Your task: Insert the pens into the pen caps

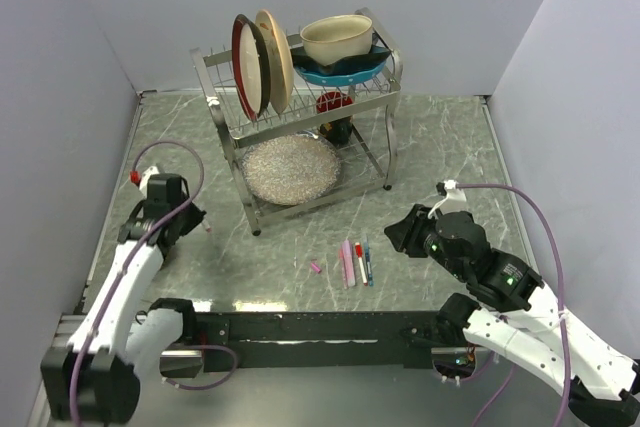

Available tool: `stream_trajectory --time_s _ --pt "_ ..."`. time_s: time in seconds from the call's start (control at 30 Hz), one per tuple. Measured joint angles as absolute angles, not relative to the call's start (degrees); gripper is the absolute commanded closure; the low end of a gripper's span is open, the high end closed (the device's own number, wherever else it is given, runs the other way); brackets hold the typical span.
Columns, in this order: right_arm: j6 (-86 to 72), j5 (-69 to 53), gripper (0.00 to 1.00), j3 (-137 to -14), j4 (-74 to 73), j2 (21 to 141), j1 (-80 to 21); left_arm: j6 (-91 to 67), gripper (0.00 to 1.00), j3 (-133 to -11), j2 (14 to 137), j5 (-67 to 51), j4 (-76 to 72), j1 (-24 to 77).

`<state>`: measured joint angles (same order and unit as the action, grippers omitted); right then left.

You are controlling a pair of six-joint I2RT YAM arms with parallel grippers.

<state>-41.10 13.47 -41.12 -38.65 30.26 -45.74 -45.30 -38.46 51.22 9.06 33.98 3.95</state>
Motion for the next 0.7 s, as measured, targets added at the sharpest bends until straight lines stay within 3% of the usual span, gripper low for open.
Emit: stream_trajectory --time_s 0.3,0.43,0.7 --pt "-42.87 5.56 0.54 -41.21 -35.97 30.96 -45.76 -45.76 0.99 -32.93 32.03 -10.98 34.46 8.16" --pt "-46.44 1.10 0.48 -41.06 -28.97 33.04 -46.44 -46.24 0.99 -28.34 24.27 -20.12 34.50 10.59" --pt "-51.05 4.05 0.44 -44.25 -17.82 47.37 -59.75 -46.83 0.99 -25.19 16.34 -34.63 31.81 14.22"
